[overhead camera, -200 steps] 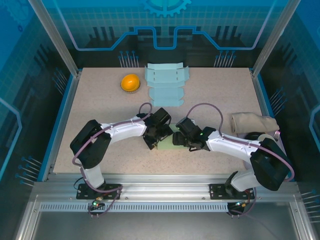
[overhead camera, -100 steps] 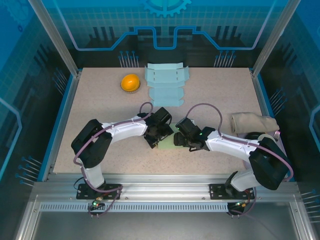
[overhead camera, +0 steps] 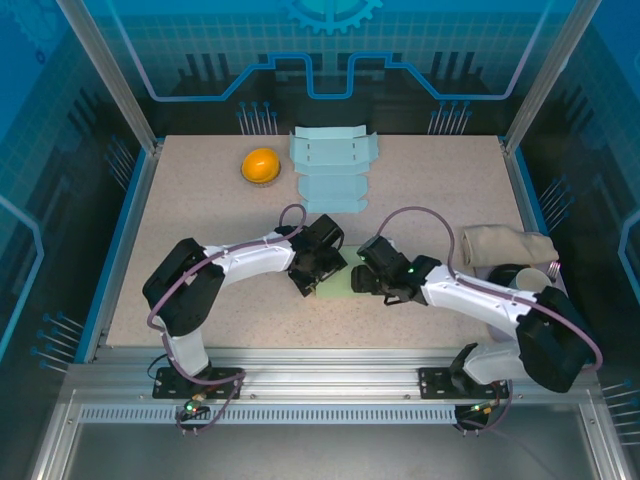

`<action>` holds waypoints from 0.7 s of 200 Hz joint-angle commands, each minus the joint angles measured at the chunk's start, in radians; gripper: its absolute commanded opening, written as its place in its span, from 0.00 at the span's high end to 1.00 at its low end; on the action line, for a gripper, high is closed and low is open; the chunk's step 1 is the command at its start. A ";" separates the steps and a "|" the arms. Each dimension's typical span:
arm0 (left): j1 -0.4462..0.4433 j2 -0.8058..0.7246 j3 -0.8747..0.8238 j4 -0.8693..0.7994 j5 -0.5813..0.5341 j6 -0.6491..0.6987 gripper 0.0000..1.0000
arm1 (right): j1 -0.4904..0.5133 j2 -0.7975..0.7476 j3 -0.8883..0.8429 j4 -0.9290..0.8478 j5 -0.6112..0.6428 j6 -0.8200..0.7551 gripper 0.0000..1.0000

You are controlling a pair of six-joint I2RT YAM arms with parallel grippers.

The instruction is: Fold the paper box

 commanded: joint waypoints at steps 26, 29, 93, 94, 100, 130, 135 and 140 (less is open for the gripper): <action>-0.004 0.020 -0.022 -0.035 -0.039 -0.006 0.16 | 0.011 -0.036 -0.058 -0.031 0.020 -0.019 0.41; -0.005 0.020 -0.022 -0.036 -0.040 -0.007 0.16 | 0.011 -0.033 -0.061 -0.027 0.016 -0.019 0.41; -0.005 0.014 -0.023 -0.044 -0.045 -0.001 0.16 | -0.004 0.020 -0.125 0.151 -0.099 -0.008 0.42; -0.005 0.014 -0.023 -0.045 -0.045 0.000 0.16 | -0.004 0.019 -0.126 0.153 -0.102 -0.008 0.42; -0.005 0.013 -0.024 -0.045 -0.047 0.000 0.16 | -0.006 0.021 -0.129 0.159 -0.111 -0.006 0.42; -0.004 0.013 -0.023 -0.045 -0.046 0.000 0.16 | -0.018 0.014 -0.136 0.171 -0.141 0.006 0.48; -0.006 0.014 -0.024 -0.044 -0.046 0.000 0.16 | -0.019 0.012 -0.136 0.167 -0.142 0.009 0.49; -0.005 0.014 -0.023 -0.044 -0.046 -0.002 0.16 | -0.020 0.008 -0.137 0.165 -0.143 0.009 0.50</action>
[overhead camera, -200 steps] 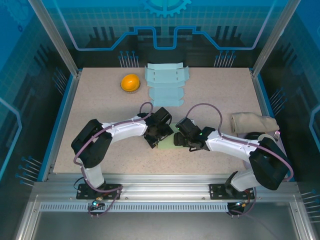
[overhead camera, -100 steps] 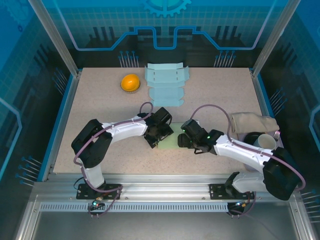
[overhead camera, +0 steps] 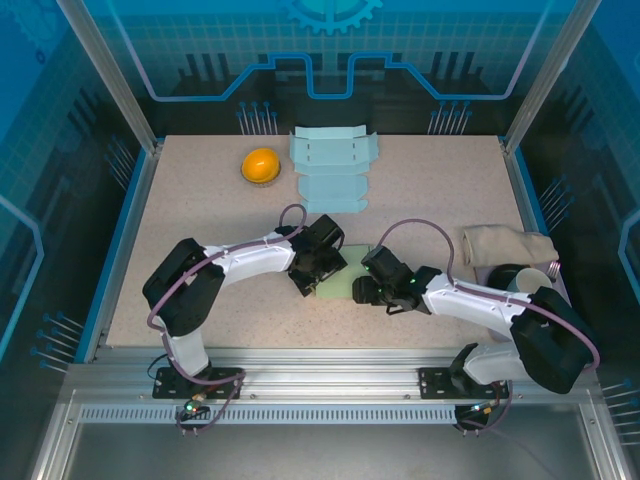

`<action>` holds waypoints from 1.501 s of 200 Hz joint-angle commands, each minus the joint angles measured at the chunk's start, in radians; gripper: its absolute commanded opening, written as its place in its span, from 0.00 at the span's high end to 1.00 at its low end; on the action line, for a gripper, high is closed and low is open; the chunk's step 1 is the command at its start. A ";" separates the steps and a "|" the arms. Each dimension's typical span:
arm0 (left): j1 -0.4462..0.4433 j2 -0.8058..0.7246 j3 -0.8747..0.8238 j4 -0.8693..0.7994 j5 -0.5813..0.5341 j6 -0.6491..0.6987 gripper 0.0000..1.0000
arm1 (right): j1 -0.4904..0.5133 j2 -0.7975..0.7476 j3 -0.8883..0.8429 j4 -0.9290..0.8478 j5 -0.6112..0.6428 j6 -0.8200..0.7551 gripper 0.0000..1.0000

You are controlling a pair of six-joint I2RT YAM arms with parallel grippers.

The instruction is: Fold the paper box

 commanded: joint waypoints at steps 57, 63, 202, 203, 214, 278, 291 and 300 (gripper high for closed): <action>-0.005 0.019 -0.023 -0.044 -0.038 -0.003 0.16 | -0.022 -0.034 0.000 -0.017 -0.038 -0.012 0.54; -0.004 0.019 -0.023 -0.044 -0.038 -0.002 0.16 | -0.022 -0.037 -0.003 -0.022 -0.027 -0.018 0.54; -0.005 0.031 -0.018 -0.050 -0.040 0.001 0.16 | -0.024 -0.035 -0.104 0.067 0.024 -0.084 0.66; -0.006 0.031 -0.017 -0.050 -0.040 0.001 0.16 | -0.024 -0.035 -0.105 0.068 0.024 -0.084 0.66; -0.004 0.034 -0.017 -0.049 -0.038 0.001 0.16 | -0.026 -0.033 -0.118 0.087 0.027 -0.093 0.67; -0.005 0.052 -0.015 -0.042 -0.028 -0.002 0.16 | -0.033 -0.033 -0.163 0.177 0.007 -0.155 0.72; -0.005 0.057 -0.011 -0.042 -0.025 -0.001 0.16 | -0.036 -0.031 -0.170 0.195 0.014 -0.179 0.72; -0.005 0.059 -0.008 -0.042 -0.027 0.000 0.16 | -0.037 -0.026 -0.179 0.209 0.022 -0.192 0.72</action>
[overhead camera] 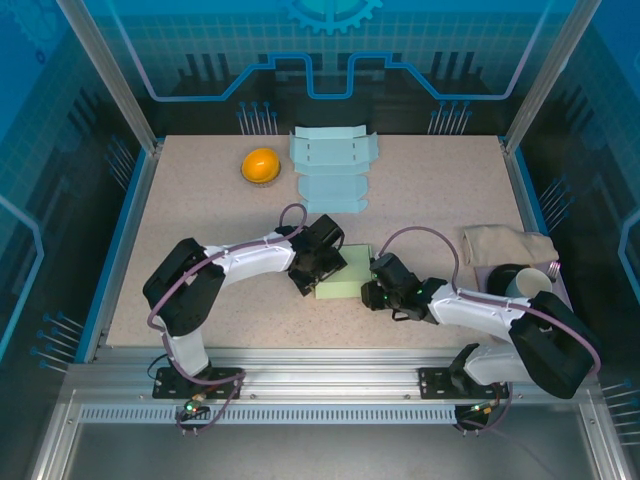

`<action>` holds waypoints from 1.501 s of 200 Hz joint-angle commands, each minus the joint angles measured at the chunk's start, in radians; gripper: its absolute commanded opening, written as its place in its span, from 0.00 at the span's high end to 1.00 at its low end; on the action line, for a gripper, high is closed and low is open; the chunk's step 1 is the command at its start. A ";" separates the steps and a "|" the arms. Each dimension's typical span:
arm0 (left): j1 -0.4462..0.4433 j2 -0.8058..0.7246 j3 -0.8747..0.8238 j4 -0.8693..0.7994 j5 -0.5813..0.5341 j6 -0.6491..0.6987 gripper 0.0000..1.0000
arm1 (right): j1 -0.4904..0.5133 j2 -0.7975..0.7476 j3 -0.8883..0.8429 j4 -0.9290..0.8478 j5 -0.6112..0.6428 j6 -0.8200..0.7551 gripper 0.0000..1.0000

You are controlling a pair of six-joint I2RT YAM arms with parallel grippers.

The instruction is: Fold the paper box

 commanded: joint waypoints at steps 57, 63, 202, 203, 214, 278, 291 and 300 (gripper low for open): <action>-0.005 0.067 -0.002 -0.049 -0.015 -0.002 0.16 | -0.043 0.079 -0.098 0.162 0.020 -0.142 0.73; -0.005 0.068 -0.002 -0.049 -0.013 -0.001 0.16 | -0.044 0.086 -0.103 0.178 0.019 -0.149 0.73; -0.003 0.073 -0.023 -0.045 -0.018 0.001 0.16 | -0.066 -0.072 -0.096 0.134 0.044 -0.058 0.64; -0.003 0.073 -0.023 -0.045 -0.018 0.001 0.16 | -0.066 -0.078 -0.097 0.129 0.044 -0.056 0.64; -0.001 0.075 -0.023 -0.045 -0.021 0.001 0.16 | -0.066 -0.134 -0.095 0.072 0.051 -0.027 0.64; 0.002 0.083 -0.006 -0.050 -0.025 0.006 0.16 | -0.059 -0.288 -0.085 -0.064 0.014 0.056 0.75; 0.002 0.084 -0.006 -0.053 -0.027 0.005 0.16 | -0.058 -0.265 -0.087 -0.014 0.002 0.049 0.79; 0.001 0.084 -0.005 -0.055 -0.027 0.006 0.16 | -0.057 -0.238 -0.085 0.021 -0.011 0.046 0.80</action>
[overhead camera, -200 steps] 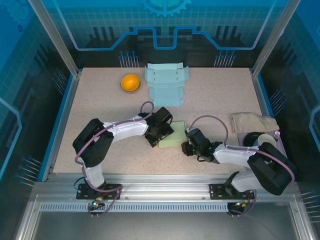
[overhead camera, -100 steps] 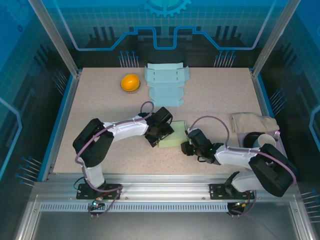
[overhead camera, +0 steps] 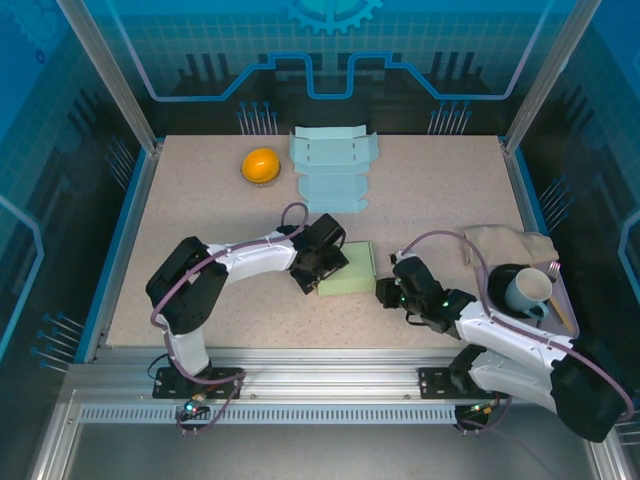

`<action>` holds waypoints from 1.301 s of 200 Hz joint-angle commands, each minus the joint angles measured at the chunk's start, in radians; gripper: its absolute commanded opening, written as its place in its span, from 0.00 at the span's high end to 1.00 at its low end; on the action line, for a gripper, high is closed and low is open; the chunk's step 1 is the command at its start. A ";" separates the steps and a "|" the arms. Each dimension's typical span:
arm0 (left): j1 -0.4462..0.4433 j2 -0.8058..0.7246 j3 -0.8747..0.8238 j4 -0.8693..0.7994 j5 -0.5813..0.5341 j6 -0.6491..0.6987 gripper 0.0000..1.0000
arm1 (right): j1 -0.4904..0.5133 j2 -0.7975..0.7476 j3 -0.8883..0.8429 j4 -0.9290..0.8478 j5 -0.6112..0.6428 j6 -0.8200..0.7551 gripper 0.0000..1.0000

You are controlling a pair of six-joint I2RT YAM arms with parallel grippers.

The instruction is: Fold the paper box

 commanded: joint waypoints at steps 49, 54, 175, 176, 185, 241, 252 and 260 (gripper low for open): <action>0.000 0.068 -0.010 -0.082 -0.025 0.006 0.16 | 0.011 0.261 0.024 0.319 -0.059 -0.025 0.83; 0.000 0.069 -0.008 -0.081 -0.023 0.005 0.16 | 0.013 0.284 0.029 0.344 -0.059 -0.029 0.83; -0.024 0.079 -0.025 -0.053 0.030 -0.006 0.17 | 0.018 0.492 0.128 0.521 0.027 -0.089 0.82; -0.024 0.077 -0.025 -0.054 0.031 -0.004 0.17 | 0.017 0.491 0.128 0.518 0.027 -0.089 0.82; -0.026 0.065 -0.028 -0.061 0.029 0.001 0.17 | 0.001 0.484 0.130 0.499 0.024 -0.091 0.82; -0.029 -0.020 -0.013 -0.090 0.055 0.031 0.13 | -0.130 0.502 0.161 0.400 -0.069 -0.126 0.82; -0.029 -0.039 0.002 -0.102 0.052 0.052 0.12 | -0.144 0.506 0.171 0.354 -0.082 -0.139 0.82; -0.030 -0.057 0.017 -0.116 0.045 0.072 0.12 | -0.157 0.507 0.179 0.332 -0.092 -0.146 0.82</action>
